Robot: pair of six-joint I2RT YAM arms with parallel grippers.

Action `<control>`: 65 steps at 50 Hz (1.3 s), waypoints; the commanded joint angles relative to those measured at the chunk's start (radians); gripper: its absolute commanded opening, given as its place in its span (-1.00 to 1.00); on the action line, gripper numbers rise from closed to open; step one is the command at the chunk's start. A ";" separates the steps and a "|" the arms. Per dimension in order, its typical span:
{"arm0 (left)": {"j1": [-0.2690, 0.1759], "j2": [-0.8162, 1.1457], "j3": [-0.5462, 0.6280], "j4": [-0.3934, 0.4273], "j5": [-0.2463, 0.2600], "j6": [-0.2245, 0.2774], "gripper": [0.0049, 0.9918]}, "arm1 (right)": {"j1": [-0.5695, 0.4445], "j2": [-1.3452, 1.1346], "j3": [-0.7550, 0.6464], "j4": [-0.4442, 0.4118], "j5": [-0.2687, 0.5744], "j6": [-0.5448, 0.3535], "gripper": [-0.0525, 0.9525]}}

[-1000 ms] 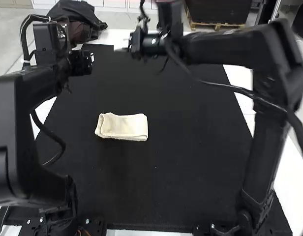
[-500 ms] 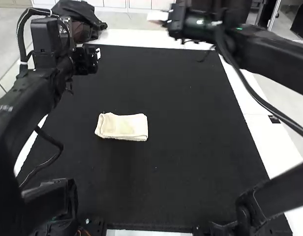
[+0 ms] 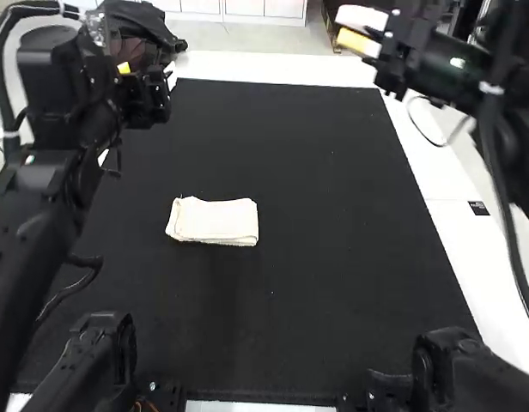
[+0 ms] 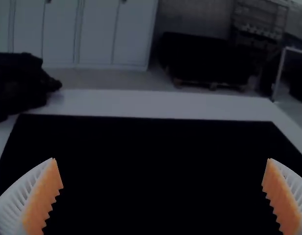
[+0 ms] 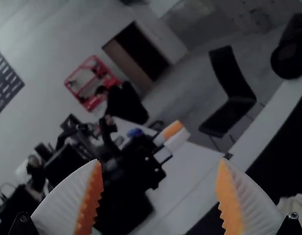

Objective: Fold the towel.

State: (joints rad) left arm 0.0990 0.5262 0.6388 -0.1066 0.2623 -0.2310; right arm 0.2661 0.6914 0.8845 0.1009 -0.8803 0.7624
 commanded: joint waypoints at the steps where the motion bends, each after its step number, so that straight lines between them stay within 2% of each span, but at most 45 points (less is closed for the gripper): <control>1: 0.010 -0.107 0.004 0.008 0.029 -0.025 0.93 | -0.031 -0.124 0.004 -0.021 -0.022 0.018 0.24; 8: 0.015 -0.241 -0.016 0.007 0.087 -0.070 0.93 | -0.056 -0.271 -0.010 -0.063 0.000 0.025 0.26; 12: 0.015 -0.327 -0.037 0.007 0.087 -0.090 0.93 | -0.077 -0.346 -0.018 -0.086 0.006 0.021 0.27; 17: 0.015 -0.446 -0.079 0.013 0.083 -0.099 0.93 | -0.143 -0.446 -0.035 -0.109 0.030 0.012 0.56; 21: 0.015 -0.519 -0.099 0.001 0.069 -0.108 0.93 | -0.194 -0.543 -0.065 -0.099 0.078 -0.002 0.90; 23: 0.016 -0.532 -0.105 -0.010 0.048 -0.108 0.93 | -0.211 -0.587 -0.078 -0.098 0.109 -0.017 0.92; 26: 0.015 -0.529 -0.099 -0.035 0.041 -0.108 0.93 | -0.228 -0.644 -0.090 -0.107 0.130 -0.040 0.92; 28: 0.016 -0.531 -0.099 -0.030 0.014 -0.105 0.93 | -0.232 -0.671 -0.094 -0.119 0.145 -0.060 0.92; 33: 0.016 -0.529 -0.102 -0.005 -0.012 -0.100 0.93 | -0.225 -0.685 -0.078 -0.161 0.182 -0.121 0.92; 35: 0.016 -0.529 -0.105 0.004 -0.026 -0.083 0.93 | -0.223 -0.687 -0.061 -0.181 0.259 -0.192 0.92; 39: 0.016 -0.529 -0.126 0.030 -0.041 -0.034 0.93 | -0.225 -0.688 -0.055 -0.187 0.486 -0.377 0.92; 42: 0.016 -0.531 -0.171 0.114 -0.043 -0.034 0.93 | -0.226 -0.688 -0.081 -0.184 0.673 -0.555 0.92; 45: 0.016 -0.529 -0.237 0.229 -0.049 -0.028 0.93 | -0.226 -0.688 -0.140 -0.185 0.931 -0.649 0.92; 48: 0.015 -0.529 -0.298 0.326 -0.054 0.002 0.93 | -0.226 -0.687 -0.256 -0.086 0.946 -0.727 0.92; 50: 0.015 -0.529 -0.346 0.387 -0.055 0.053 0.93 | -0.225 -0.687 -0.338 -0.021 0.960 -0.790 0.92; 54: 0.011 -0.529 -0.453 0.521 -0.052 0.223 0.93 | -0.225 -0.688 -0.481 0.095 0.951 -0.853 0.92; 55: 0.011 -0.529 -0.488 0.578 -0.052 0.246 0.93 | -0.225 -0.688 -0.529 0.145 0.951 -0.862 0.92; 57: 0.011 -0.529 -0.534 0.634 -0.054 0.262 0.93 | -0.226 -0.687 -0.599 0.240 0.969 -0.871 0.92; 59: 0.013 -0.529 -0.587 0.671 -0.063 0.302 0.93 | -0.228 -0.688 -0.688 0.392 1.021 -0.876 0.92; 60: 0.015 -0.529 -0.607 0.685 -0.064 0.311 0.93 | -0.228 -0.688 -0.725 0.421 1.023 -0.900 0.92; 63: 0.016 -0.529 -0.637 0.729 -0.067 0.321 0.93 | -0.228 -0.688 -0.783 0.421 1.015 -0.933 0.92; 65: 0.016 -0.529 -0.637 0.693 -0.075 0.340 0.93 | -0.229 -0.688 -0.814 0.413 1.023 -0.933 0.92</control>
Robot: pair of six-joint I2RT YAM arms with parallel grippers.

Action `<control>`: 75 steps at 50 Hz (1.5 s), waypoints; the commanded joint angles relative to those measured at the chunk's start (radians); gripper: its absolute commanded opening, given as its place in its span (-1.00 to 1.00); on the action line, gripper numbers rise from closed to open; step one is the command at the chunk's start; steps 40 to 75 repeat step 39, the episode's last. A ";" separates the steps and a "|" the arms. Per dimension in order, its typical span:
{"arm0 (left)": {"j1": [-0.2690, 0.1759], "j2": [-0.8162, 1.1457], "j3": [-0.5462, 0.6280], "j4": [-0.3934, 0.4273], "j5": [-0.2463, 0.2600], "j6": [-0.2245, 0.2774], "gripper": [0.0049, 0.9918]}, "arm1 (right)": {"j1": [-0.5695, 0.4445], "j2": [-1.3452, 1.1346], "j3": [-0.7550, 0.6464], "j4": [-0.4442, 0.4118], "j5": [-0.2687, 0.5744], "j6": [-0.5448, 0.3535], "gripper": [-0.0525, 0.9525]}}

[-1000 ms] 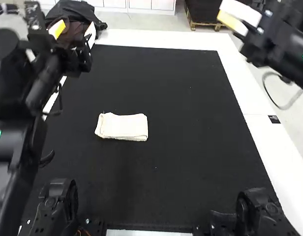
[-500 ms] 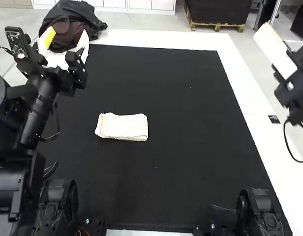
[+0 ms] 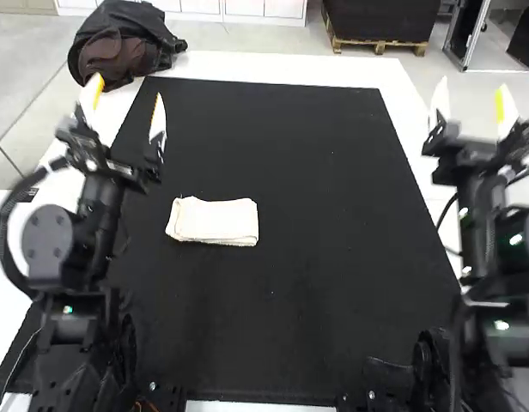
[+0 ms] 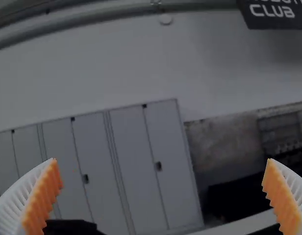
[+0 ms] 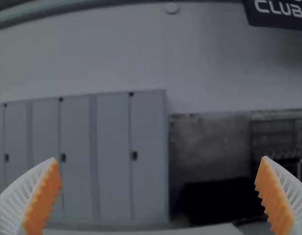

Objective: Fold the towel.

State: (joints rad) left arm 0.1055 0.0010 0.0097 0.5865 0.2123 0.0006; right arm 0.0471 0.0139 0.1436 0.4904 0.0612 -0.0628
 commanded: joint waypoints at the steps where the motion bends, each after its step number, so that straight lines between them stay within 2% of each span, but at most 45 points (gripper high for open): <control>1: 0.011 -0.004 -0.008 -0.019 -0.027 0.124 0.93 | -0.010 -0.011 -0.088 0.020 0.086 -0.108 0.92; 5: 0.010 -0.004 -0.008 -0.116 -0.028 0.125 0.93 | -0.010 -0.011 -0.144 0.028 0.141 -0.112 0.92; 8: 0.011 -0.004 -0.008 -0.182 -0.028 0.114 0.93 | -0.012 -0.011 -0.142 -0.075 0.155 -0.109 0.92; 11: 0.011 -0.004 -0.008 -0.226 -0.030 0.101 0.93 | -0.012 -0.011 -0.142 -0.142 0.155 -0.060 0.92; 14: 0.011 -0.004 -0.008 -0.272 -0.065 0.082 0.93 | -0.012 -0.011 -0.144 -0.245 0.155 -0.028 0.92; 17: 0.010 -0.004 -0.008 -0.344 -0.131 0.059 0.93 | -0.012 -0.011 -0.144 -0.332 0.152 -0.002 0.92; 19: 0.011 -0.004 -0.008 -0.395 -0.140 0.055 0.93 | -0.012 -0.011 -0.142 -0.401 0.140 -0.003 0.92; 21: 0.010 -0.004 -0.008 -0.453 -0.140 0.055 0.93 | -0.012 -0.012 -0.142 -0.440 0.118 -0.015 0.92; 23: 0.010 -0.004 -0.008 -0.539 -0.142 0.064 0.94 | -0.012 -0.011 -0.142 -0.446 0.098 -0.017 0.92; 25: 0.010 -0.006 -0.010 -0.585 -0.140 0.061 0.94 | -0.012 -0.011 -0.142 -0.452 0.088 -0.017 0.92; 75: 0.010 -0.004 -0.008 -0.583 -0.140 0.058 0.94 | -0.010 -0.011 -0.144 -0.458 0.086 -0.019 0.92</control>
